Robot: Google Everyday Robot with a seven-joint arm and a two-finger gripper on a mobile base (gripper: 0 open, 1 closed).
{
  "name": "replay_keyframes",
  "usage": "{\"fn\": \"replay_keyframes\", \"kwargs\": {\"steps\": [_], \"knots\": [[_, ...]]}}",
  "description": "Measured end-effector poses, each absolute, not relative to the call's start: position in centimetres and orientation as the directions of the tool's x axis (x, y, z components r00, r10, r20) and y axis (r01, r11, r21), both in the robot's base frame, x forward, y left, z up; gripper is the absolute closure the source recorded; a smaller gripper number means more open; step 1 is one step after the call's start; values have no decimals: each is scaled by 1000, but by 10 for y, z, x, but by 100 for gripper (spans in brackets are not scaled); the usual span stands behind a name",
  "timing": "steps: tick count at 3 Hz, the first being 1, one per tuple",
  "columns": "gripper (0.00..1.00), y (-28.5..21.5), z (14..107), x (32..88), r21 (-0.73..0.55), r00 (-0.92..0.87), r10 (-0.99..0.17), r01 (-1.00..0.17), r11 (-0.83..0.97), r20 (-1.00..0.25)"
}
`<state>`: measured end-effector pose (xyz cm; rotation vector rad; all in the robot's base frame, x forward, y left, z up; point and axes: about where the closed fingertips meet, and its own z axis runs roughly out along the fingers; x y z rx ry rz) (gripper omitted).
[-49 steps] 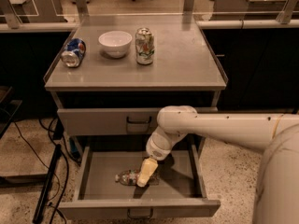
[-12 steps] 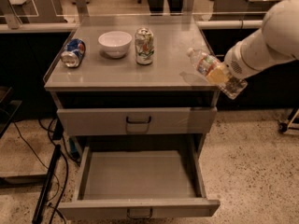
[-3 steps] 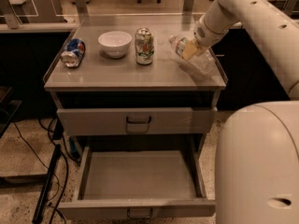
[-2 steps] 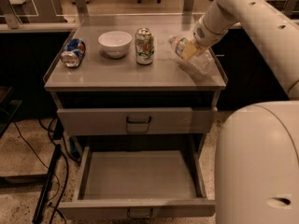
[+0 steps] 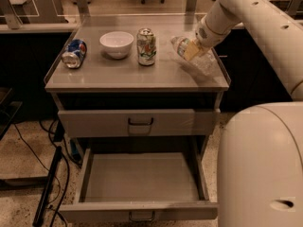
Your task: Pick water bottle from middle drawer and place on counter
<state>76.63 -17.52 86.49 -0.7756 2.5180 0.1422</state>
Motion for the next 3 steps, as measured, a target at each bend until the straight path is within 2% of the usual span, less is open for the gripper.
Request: {"fn": "replay_keyframes", "kwargs": {"steps": [1,2,3], "knots": [[13,-175,865,766,-45,-714,-500,-552,832,-490],[0,-175,865,766,-45,-714,-500,-552,832,-490],[0,-175,865,766,-45,-714,-500,-552,832,-490]]}}
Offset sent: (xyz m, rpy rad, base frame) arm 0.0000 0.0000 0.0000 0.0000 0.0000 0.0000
